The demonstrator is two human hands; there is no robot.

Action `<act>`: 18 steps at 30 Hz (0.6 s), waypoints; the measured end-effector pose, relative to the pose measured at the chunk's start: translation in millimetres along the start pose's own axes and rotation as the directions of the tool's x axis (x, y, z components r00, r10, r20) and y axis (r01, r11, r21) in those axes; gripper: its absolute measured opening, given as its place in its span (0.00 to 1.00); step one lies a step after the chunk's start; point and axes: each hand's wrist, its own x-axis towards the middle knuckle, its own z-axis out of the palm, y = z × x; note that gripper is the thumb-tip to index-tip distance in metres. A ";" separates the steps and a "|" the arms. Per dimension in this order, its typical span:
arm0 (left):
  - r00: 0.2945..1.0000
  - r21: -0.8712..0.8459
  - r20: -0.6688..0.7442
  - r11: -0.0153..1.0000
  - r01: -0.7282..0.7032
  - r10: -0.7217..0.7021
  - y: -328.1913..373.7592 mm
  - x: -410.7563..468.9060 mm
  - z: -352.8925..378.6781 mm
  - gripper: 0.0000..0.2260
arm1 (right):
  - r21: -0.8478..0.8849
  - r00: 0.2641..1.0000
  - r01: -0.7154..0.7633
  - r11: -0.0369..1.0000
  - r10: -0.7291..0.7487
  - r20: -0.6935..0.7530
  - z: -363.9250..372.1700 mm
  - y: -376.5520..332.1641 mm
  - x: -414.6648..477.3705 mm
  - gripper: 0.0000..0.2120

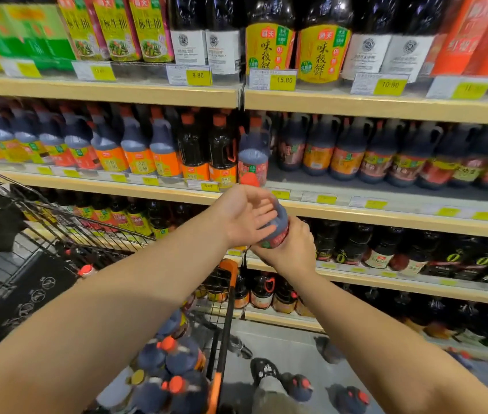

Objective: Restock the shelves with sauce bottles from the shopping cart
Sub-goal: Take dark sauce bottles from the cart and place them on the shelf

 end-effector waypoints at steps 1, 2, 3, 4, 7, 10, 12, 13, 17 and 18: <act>1.000 0.049 0.006 0.999 0.005 -0.006 -0.2 2.3 0.2 0.18 | -0.006 1.000 0.011 1.000 -0.011 -0.008 -3.7 5.5 4.2 0.42; 1.000 0.109 0.006 0.994 0.000 -0.001 0.9 6.1 0.3 0.16 | 0.008 1.000 -0.002 1.000 0.002 -0.008 -7.0 10.5 9.8 0.40; 1.000 0.172 -0.003 0.985 -0.014 0.015 3.0 11.3 -0.6 0.14 | 0.037 1.000 -0.017 0.999 0.017 -0.010 -9.4 16.4 16.7 0.39; 0.999 0.217 -0.024 0.976 -0.036 0.042 6.0 16.4 -1.5 0.13 | 0.067 0.999 -0.025 0.997 0.026 -0.018 -14.1 19.7 23.3 0.38; 0.984 0.251 -0.138 0.965 -0.071 0.108 18.1 45.6 -15.2 0.13 | 0.139 0.998 0.003 0.990 0.007 -0.065 -24.8 32.1 50.9 0.35; 0.956 0.232 -0.260 0.970 -0.077 0.139 26.9 84.0 -28.3 0.16 | 0.221 0.998 -0.015 0.975 0.028 -0.054 -30.9 41.6 86.4 0.32; 0.928 0.257 -0.329 0.962 -0.089 0.174 29.0 109.7 -33.5 0.16 | 0.290 0.999 -0.003 0.957 0.018 -0.050 -33.1 47.6 109.9 0.35; 0.913 0.288 -0.354 0.952 -0.100 0.203 30.4 122.6 -35.7 0.13 | 0.321 0.999 0.017 0.947 0.000 -0.052 -34.3 49.4 121.1 0.36; 0.833 0.483 -0.404 0.861 -0.156 0.378 38.1 171.5 -42.5 0.03 | 0.324 0.992 0.120 0.938 -0.099 -0.079 -38.0 48.2 169.5 0.37; 0.802 0.558 -0.398 0.812 -0.173 0.445 39.8 182.7 -45.0 0.06 | 0.305 0.990 0.136 0.943 -0.116 -0.083 -35.2 49.0 182.5 0.36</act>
